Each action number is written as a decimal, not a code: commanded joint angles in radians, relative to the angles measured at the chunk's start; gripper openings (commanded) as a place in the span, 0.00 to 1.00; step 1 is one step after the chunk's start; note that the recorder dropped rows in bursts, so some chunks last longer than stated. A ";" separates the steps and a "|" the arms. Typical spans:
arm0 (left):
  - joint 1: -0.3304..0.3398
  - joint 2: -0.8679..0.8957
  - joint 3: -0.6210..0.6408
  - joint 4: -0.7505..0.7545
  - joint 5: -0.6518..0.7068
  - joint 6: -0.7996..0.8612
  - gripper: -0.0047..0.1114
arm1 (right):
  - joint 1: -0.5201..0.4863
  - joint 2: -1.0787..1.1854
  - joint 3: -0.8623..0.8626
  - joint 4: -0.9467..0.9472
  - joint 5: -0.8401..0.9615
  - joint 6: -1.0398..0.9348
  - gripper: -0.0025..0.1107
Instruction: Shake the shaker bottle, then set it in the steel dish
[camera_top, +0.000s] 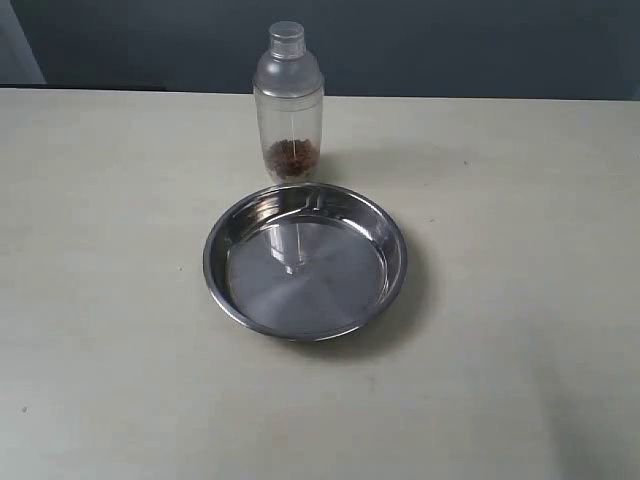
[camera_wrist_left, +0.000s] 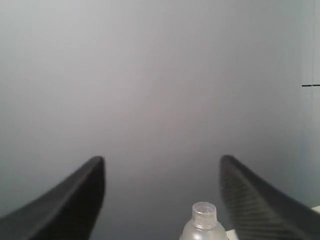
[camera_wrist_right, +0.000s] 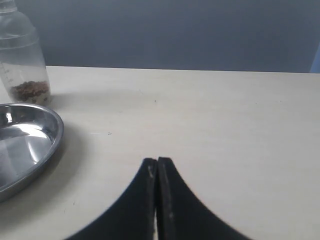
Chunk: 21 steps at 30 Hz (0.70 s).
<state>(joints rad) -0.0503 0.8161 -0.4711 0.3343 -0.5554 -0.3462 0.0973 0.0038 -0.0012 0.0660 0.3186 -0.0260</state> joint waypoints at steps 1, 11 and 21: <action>-0.001 0.240 -0.069 -0.004 -0.071 -0.020 0.81 | 0.004 -0.004 0.001 -0.001 -0.012 0.000 0.02; -0.003 0.631 -0.108 0.053 -0.348 -0.020 0.87 | 0.004 -0.004 0.001 -0.001 -0.012 0.000 0.02; -0.003 0.909 -0.163 0.073 -0.602 -0.020 0.87 | 0.004 -0.004 0.001 -0.001 -0.012 0.000 0.02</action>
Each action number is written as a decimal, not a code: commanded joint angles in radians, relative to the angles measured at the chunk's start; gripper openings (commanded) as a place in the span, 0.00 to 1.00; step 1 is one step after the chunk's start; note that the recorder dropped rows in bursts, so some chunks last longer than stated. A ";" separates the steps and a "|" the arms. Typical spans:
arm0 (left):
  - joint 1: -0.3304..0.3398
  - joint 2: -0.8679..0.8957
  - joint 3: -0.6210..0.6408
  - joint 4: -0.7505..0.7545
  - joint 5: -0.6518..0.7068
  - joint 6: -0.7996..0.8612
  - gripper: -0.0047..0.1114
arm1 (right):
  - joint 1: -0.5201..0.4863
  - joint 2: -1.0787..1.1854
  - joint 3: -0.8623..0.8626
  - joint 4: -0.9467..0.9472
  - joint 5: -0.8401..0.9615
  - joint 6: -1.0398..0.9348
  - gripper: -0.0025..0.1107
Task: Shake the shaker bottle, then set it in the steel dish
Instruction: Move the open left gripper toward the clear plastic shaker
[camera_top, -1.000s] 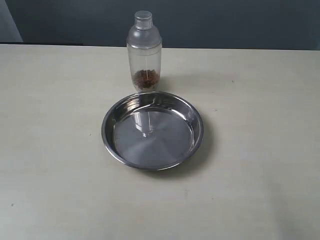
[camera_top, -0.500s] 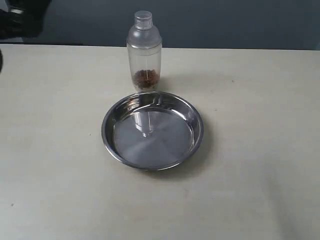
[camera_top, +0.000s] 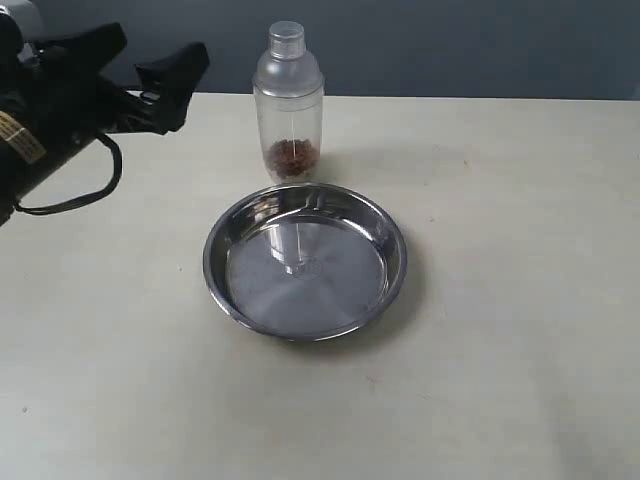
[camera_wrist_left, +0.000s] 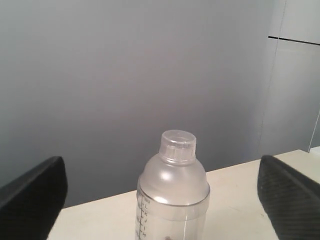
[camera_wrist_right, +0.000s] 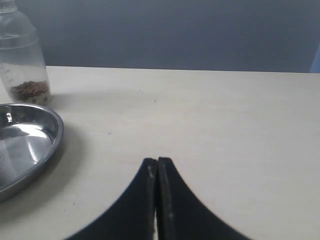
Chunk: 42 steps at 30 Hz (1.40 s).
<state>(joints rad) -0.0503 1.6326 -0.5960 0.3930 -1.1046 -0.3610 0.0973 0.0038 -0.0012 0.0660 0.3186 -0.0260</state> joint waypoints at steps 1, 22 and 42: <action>-0.003 0.113 -0.052 0.028 -0.062 -0.005 0.87 | 0.004 -0.004 0.001 -0.001 -0.012 0.000 0.02; -0.075 0.404 -0.321 0.162 -0.040 0.003 0.87 | 0.004 -0.004 0.001 -0.001 -0.012 0.000 0.02; -0.071 0.404 -0.321 0.146 -0.062 0.006 0.91 | 0.004 -0.004 0.001 -0.001 -0.012 0.000 0.02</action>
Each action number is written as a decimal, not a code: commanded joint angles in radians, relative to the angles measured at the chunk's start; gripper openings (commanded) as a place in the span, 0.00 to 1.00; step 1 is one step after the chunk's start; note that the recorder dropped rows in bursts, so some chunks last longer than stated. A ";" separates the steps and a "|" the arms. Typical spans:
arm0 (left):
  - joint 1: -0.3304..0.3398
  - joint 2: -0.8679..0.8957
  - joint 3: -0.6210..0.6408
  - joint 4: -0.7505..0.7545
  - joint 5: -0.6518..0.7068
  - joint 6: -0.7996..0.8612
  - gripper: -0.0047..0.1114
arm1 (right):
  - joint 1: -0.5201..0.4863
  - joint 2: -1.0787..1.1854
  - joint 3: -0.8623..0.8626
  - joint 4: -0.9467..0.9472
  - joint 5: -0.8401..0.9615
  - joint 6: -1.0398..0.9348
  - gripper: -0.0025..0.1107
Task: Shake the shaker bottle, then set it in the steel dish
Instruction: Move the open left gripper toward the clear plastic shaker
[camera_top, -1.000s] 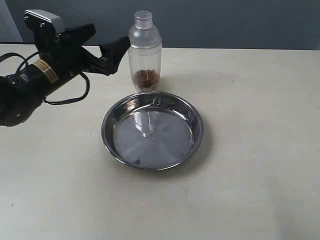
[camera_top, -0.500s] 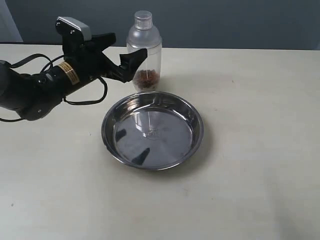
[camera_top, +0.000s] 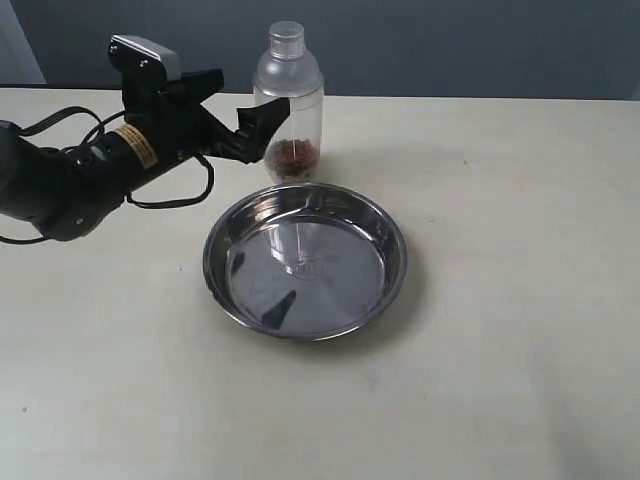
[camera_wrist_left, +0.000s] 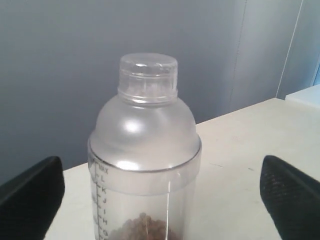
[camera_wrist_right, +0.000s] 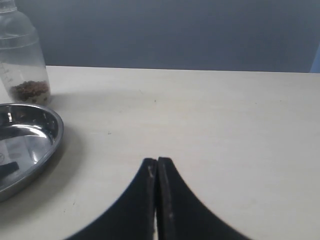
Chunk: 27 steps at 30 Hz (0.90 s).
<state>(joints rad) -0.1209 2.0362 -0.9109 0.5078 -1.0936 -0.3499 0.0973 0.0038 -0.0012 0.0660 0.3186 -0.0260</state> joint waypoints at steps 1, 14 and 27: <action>-0.001 0.001 -0.006 0.038 -0.107 -0.005 0.91 | 0.004 -0.004 0.001 -0.001 -0.012 0.000 0.02; 0.047 0.022 -0.017 0.147 -0.101 -0.009 0.95 | 0.004 -0.004 0.001 -0.001 -0.012 0.000 0.02; 0.038 0.141 -0.084 0.066 -0.128 0.024 0.94 | 0.004 -0.004 0.001 -0.001 -0.012 0.000 0.02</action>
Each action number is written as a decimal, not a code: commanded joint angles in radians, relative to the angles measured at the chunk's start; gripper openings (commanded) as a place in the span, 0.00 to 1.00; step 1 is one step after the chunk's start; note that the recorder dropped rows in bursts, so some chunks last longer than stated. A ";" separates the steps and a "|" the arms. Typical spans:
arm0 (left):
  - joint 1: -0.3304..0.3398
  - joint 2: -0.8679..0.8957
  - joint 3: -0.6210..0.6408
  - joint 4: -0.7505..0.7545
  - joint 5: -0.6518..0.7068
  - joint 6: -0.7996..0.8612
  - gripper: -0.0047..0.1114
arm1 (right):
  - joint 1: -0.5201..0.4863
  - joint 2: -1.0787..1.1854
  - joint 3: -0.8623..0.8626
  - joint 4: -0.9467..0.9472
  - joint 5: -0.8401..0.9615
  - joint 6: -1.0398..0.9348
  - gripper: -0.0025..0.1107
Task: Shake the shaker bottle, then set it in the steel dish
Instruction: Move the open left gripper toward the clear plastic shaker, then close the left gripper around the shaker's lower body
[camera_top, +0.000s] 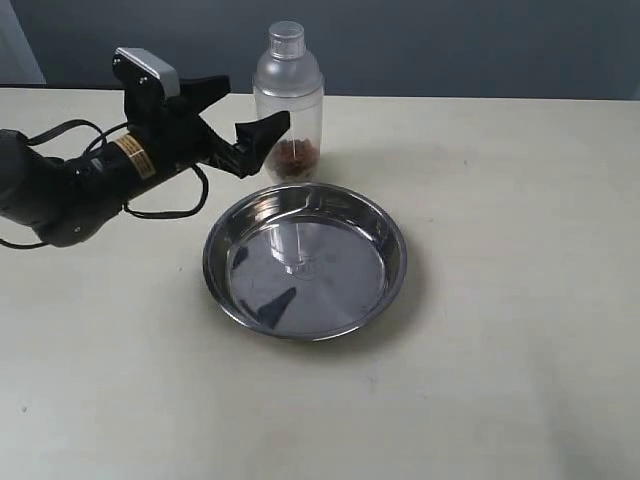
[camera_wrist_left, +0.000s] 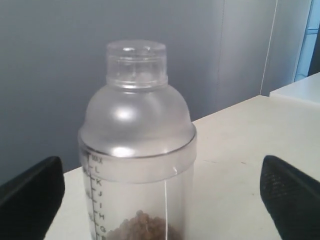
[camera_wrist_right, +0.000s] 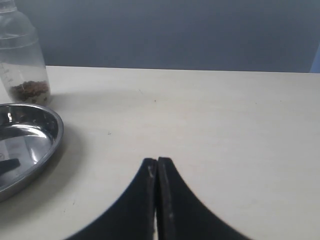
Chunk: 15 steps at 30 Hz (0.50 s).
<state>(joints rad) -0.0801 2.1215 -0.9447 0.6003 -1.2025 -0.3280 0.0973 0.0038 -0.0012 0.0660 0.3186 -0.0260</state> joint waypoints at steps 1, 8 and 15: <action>-0.003 0.065 -0.064 -0.026 -0.019 -0.002 0.94 | 0.004 -0.004 0.001 -0.001 -0.012 0.000 0.02; -0.013 0.072 -0.198 -0.017 -0.019 -0.035 0.94 | 0.004 -0.004 0.001 -0.001 -0.012 0.000 0.02; -0.052 0.072 -0.342 0.020 0.005 -0.035 0.94 | 0.004 -0.004 0.001 -0.001 -0.012 0.000 0.02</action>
<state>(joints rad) -0.1177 2.1996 -1.2524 0.6126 -1.2089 -0.3573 0.0973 0.0038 -0.0012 0.0660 0.3186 -0.0260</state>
